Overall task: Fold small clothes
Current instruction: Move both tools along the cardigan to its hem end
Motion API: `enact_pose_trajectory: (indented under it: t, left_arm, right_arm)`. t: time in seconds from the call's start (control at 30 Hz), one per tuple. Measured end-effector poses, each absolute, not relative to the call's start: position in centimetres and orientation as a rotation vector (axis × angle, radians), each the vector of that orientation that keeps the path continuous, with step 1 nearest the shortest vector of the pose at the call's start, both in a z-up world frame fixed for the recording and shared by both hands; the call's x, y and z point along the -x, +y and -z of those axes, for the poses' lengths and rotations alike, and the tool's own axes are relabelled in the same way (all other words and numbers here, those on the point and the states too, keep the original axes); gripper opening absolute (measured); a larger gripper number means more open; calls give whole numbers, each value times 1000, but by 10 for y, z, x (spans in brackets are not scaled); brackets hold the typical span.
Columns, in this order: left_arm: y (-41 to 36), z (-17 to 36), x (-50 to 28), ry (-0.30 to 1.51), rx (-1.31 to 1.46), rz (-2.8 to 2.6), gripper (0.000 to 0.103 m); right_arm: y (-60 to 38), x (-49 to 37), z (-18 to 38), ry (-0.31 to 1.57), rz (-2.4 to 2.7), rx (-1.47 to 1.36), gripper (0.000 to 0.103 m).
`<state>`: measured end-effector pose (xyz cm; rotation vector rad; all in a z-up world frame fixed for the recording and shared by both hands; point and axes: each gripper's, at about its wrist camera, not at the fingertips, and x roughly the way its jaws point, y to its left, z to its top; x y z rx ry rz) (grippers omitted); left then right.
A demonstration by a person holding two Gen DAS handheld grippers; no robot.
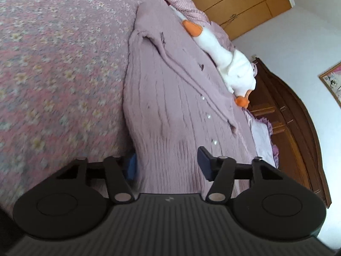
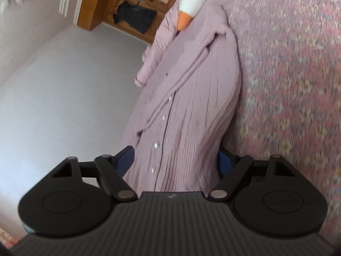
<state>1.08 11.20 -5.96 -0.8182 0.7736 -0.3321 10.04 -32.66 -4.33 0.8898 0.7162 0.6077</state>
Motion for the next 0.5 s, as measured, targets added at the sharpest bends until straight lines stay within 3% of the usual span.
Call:
enact_pose_trajectory:
  t: [0.07,0.27,0.37,0.47,0.5]
  left_arm:
    - [112,63,-6,788,839,341,54]
    - [111,67,-1,781,804,317,49]
    - [110,68,-2,778,808,309,43]
    - [114,70,0,774,823,293,37]
    - [114,71,0,772,820,282,32]
  right_arm:
    - [-324,-96,43,739,-605,-861,78]
    - [-329,-92,49,785,-551,-881,52]
    - [-334,-89,53,793,-527,-901,38]
    - [-335,-90,56,818,-514,-901,13]
    - [-335,-89,56,824,-509,-894,12]
